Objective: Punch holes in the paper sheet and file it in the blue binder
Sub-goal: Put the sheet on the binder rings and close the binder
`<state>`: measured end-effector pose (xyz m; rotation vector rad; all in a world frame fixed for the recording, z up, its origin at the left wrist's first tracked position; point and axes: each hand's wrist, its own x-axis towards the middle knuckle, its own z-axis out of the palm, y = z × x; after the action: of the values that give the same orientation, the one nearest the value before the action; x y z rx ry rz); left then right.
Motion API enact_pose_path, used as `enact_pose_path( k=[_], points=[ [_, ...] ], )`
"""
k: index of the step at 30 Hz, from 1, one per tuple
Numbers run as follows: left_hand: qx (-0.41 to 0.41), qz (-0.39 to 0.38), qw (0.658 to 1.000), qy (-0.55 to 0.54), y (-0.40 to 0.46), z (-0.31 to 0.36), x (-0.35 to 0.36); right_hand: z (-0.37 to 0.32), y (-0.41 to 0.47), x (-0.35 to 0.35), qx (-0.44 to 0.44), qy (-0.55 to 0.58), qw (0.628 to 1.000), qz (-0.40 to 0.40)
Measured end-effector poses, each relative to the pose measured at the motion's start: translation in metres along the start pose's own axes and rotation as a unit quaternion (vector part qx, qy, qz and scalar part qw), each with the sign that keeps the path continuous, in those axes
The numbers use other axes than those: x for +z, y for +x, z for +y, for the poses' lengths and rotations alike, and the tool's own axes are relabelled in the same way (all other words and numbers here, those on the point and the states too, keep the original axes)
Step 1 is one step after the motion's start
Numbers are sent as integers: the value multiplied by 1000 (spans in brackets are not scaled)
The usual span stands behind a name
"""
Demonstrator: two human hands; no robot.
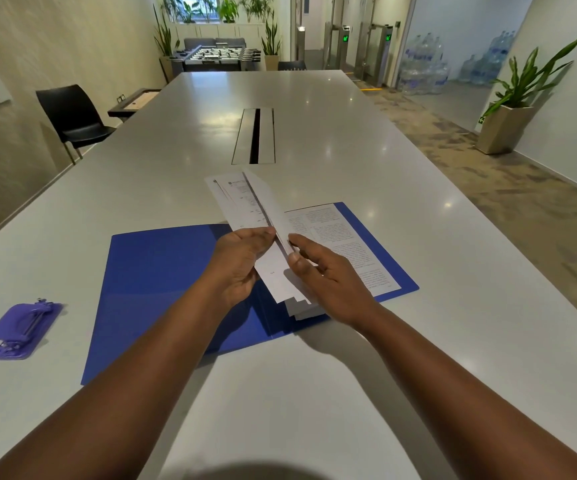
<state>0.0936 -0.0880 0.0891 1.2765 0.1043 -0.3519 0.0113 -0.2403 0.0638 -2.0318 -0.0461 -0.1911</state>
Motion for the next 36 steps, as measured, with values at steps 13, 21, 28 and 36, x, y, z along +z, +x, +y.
enact_pose_path(
  k=[13, 21, 28, 36],
  points=[
    [-11, -13, 1000, -22, 0, -5, 0, 0, 3, 2, 10, -31, 999, 11],
    [-25, 11, 1000, -12, -1, -5, 2, -4, 2, -1, 28, -14, 999, 12],
    [38, 70, 996, 52, 2, -11, 5, -12, 0, -9, 33, -68, 997, 13],
    [96, 119, 974, 167, 4, -8, -19, -3, 4, -43, 105, -92, 972, 191]
  ],
)
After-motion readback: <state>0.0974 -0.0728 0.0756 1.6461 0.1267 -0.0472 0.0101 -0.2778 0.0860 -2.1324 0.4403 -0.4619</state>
